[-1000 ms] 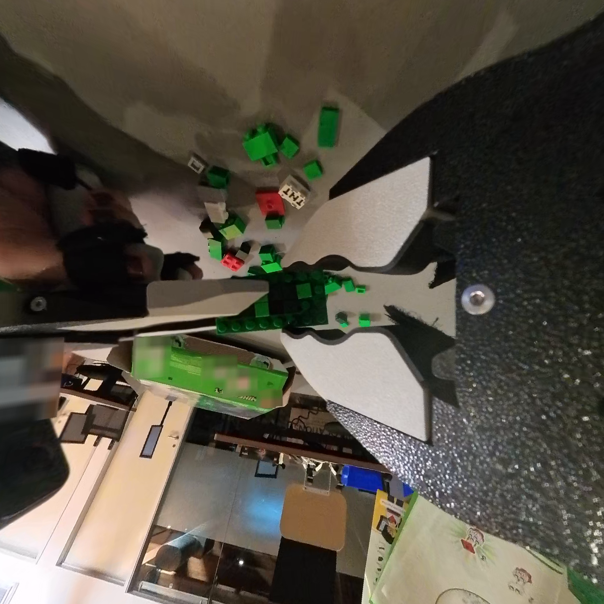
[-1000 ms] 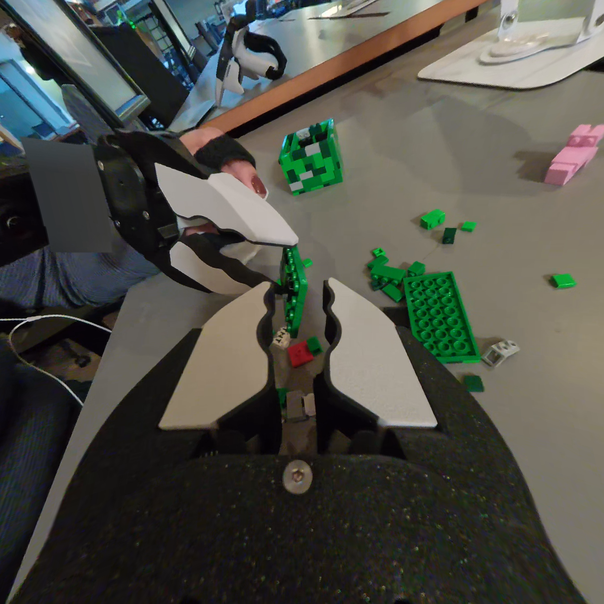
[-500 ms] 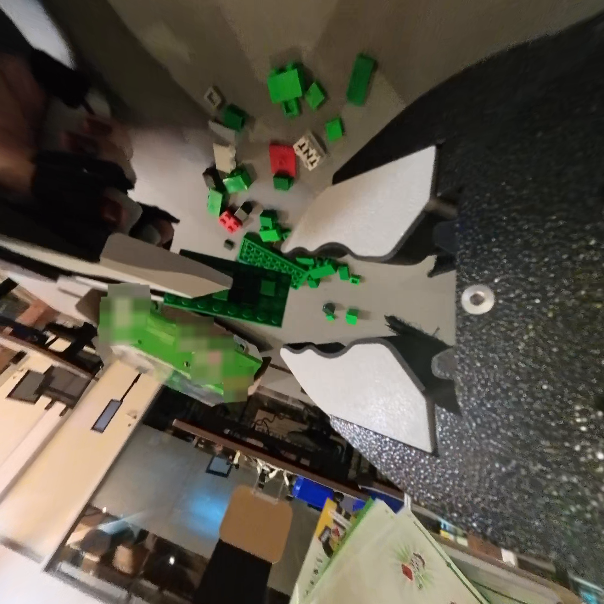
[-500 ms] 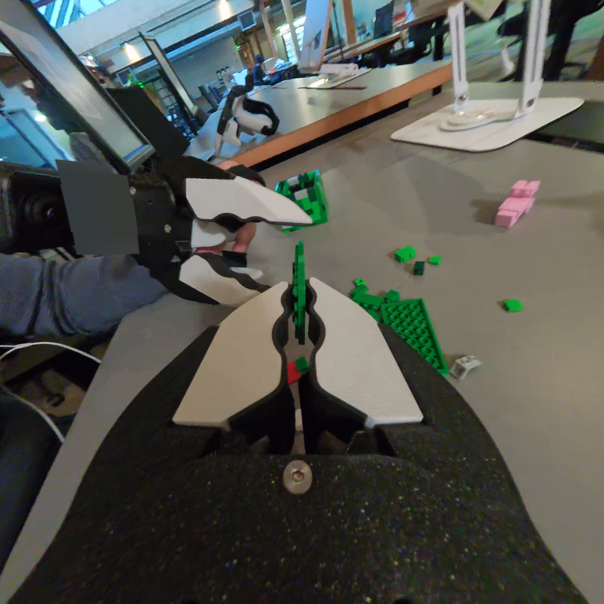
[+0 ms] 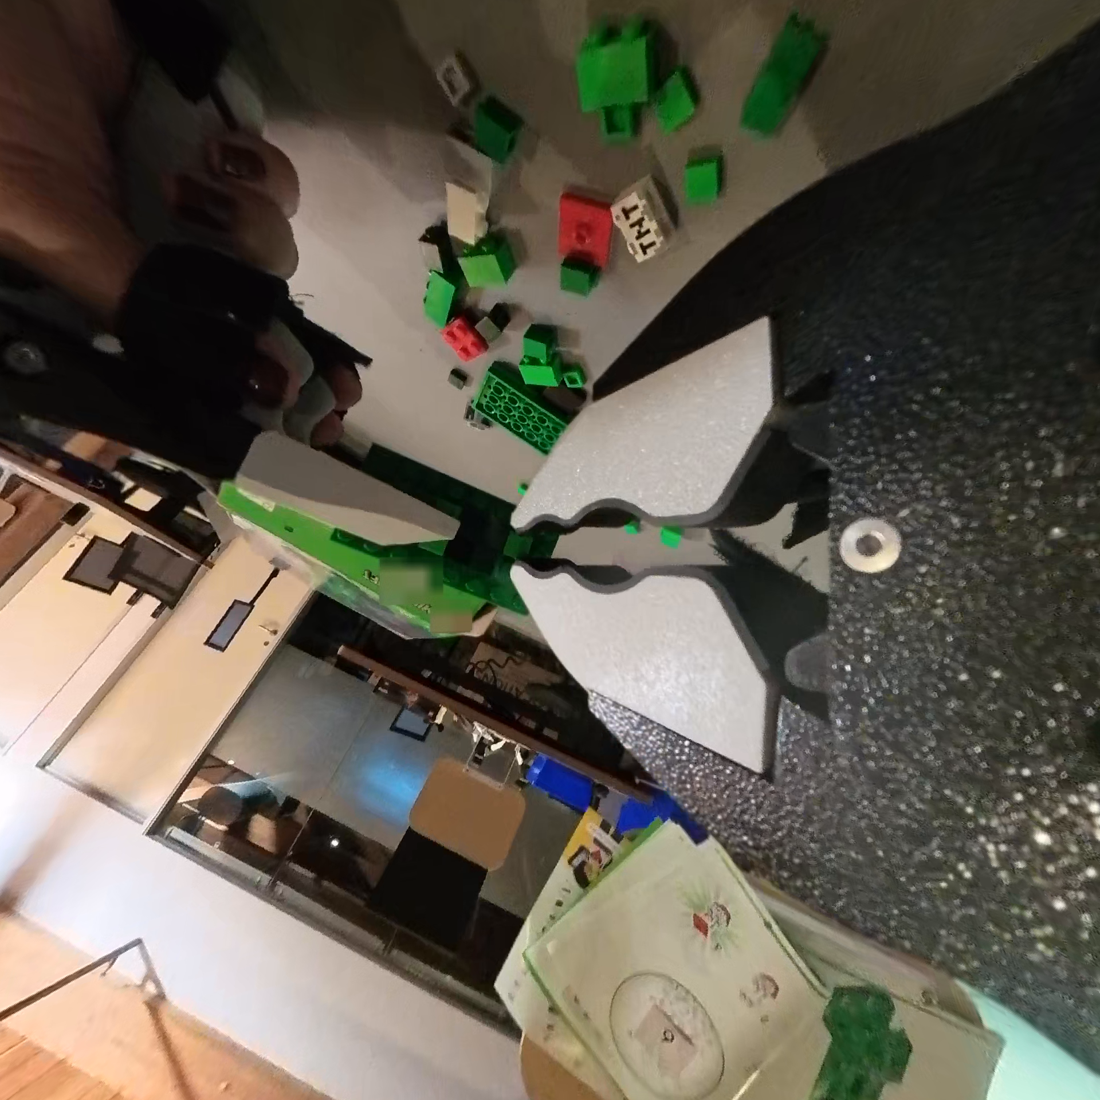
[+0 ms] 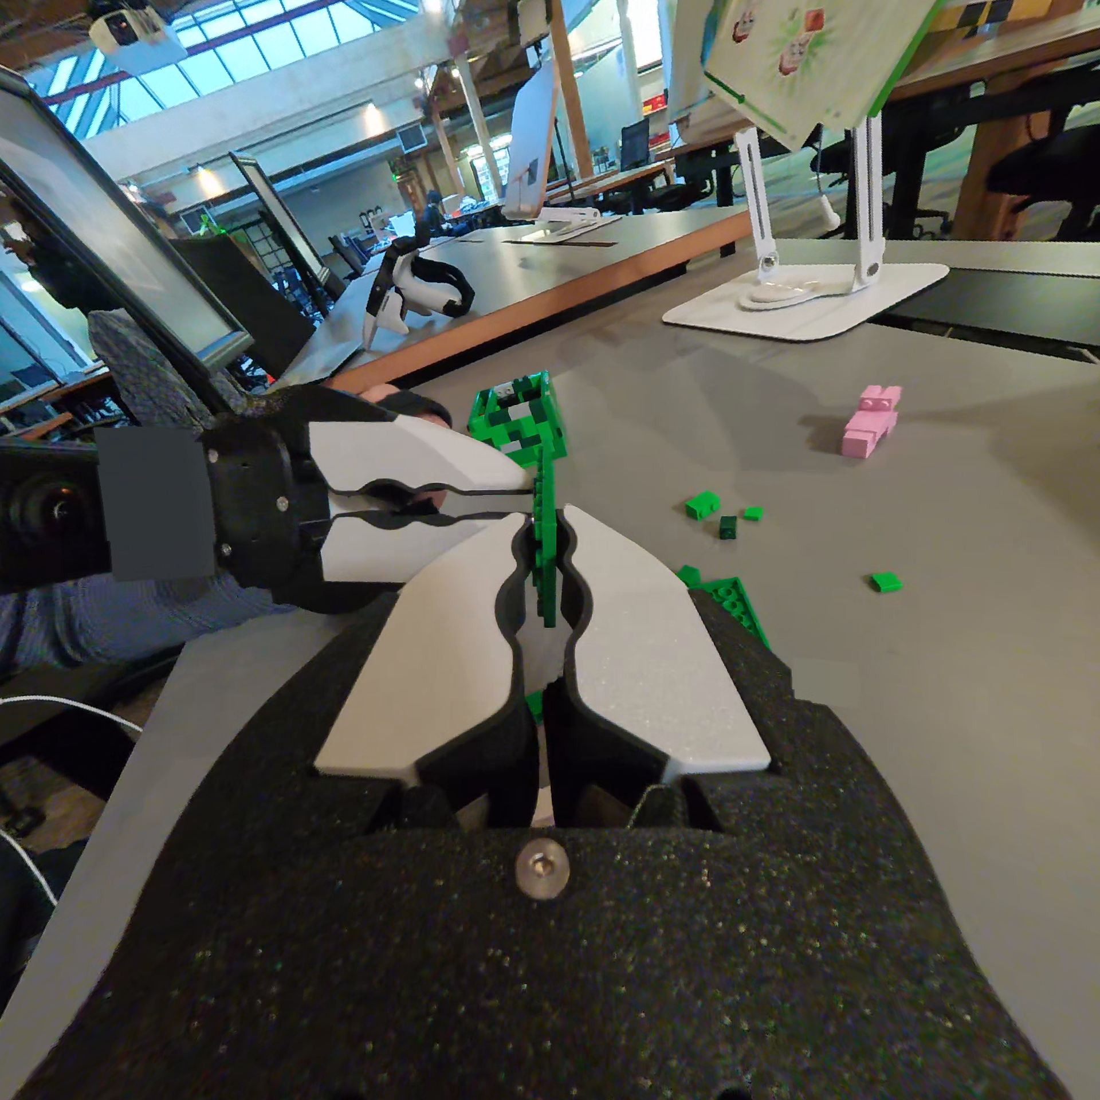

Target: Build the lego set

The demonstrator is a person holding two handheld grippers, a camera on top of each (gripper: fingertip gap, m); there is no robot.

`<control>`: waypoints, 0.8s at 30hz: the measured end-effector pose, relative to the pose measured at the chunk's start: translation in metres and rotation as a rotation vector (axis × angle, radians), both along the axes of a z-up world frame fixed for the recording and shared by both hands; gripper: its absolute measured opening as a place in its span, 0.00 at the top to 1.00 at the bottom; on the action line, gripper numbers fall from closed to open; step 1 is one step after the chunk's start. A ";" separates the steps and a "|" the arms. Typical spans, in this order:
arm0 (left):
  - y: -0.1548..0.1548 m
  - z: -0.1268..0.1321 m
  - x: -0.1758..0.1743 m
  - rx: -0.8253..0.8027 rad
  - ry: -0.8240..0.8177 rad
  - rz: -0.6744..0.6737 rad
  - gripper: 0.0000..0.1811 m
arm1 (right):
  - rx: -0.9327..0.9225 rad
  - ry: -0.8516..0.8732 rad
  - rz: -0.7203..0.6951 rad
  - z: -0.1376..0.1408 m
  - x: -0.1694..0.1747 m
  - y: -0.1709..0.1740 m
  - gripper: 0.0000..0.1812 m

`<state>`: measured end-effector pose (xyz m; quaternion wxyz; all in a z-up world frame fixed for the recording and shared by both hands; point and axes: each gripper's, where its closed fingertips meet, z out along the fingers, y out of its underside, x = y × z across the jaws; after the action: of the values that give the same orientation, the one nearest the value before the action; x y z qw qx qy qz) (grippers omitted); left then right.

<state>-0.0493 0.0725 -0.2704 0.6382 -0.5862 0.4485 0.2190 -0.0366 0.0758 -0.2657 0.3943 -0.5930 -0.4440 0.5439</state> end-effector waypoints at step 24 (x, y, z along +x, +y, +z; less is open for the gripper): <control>-0.002 -0.008 0.006 -0.035 0.038 -0.041 1.00 | 0.155 -0.084 -0.060 -0.004 -0.002 -0.001 0.97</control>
<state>-0.0429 0.0701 -0.2780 0.6236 -0.5838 0.4760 0.2090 -0.0390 0.0748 -0.2701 0.4360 -0.5959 -0.4830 0.4706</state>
